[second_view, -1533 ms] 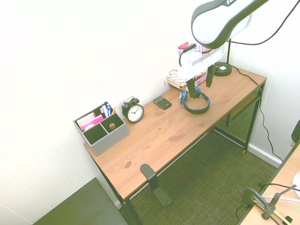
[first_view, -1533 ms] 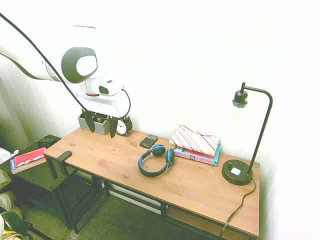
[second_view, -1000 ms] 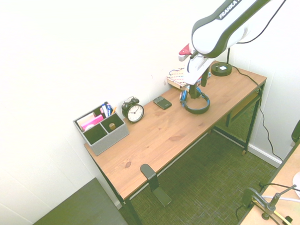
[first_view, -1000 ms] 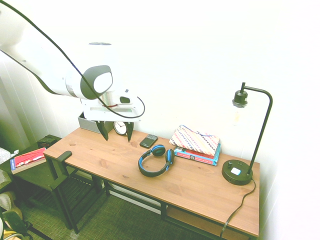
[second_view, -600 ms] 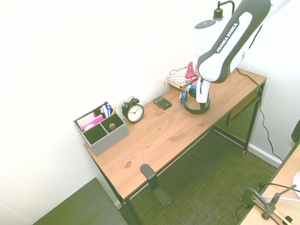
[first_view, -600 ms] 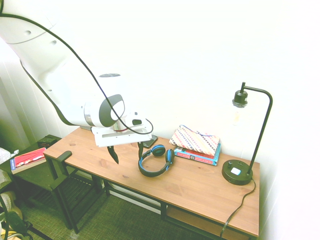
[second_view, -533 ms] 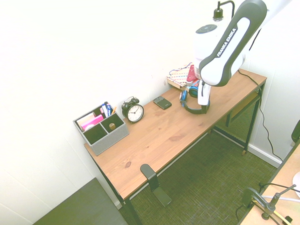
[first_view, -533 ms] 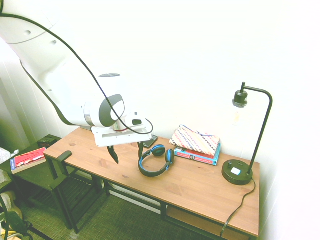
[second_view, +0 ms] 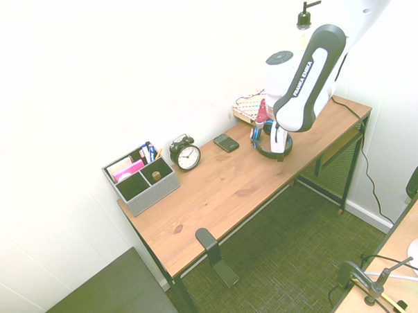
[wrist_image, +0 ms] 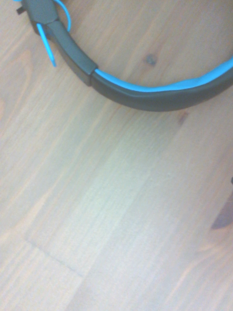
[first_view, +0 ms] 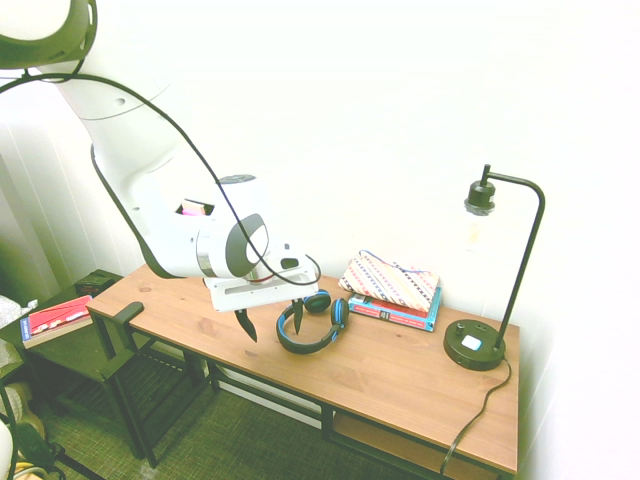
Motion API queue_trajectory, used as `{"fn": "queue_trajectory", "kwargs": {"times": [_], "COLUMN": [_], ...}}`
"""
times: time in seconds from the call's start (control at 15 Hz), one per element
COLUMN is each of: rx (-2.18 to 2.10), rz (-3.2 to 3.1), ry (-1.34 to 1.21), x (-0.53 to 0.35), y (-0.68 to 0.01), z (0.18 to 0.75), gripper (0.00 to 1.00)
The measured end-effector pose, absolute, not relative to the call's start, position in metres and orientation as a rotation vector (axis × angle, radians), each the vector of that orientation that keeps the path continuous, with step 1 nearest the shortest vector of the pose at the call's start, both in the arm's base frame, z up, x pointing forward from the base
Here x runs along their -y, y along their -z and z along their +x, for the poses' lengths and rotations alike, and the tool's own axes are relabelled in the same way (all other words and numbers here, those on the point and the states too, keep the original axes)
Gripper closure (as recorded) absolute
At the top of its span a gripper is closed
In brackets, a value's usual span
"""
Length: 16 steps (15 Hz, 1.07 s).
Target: Hang the headphone
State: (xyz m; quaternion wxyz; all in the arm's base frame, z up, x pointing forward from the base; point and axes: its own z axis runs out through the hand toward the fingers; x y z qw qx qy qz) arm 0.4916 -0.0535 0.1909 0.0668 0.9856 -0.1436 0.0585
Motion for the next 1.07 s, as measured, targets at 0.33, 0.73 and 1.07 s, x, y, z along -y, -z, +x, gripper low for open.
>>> {"fn": "queue_trajectory", "kwargs": {"times": [0.33, 0.73, 1.07], "rx": [0.424, 0.442, 0.470], "rz": [2.962, 2.952, 2.944], "ry": [-0.175, -0.171, -0.139], "x": [0.042, 0.039, 0.043], "y": [-0.174, -0.166, -0.162], "z": [0.512, 0.530, 0.533], "gripper": [1.00, 1.00, 1.00]}}
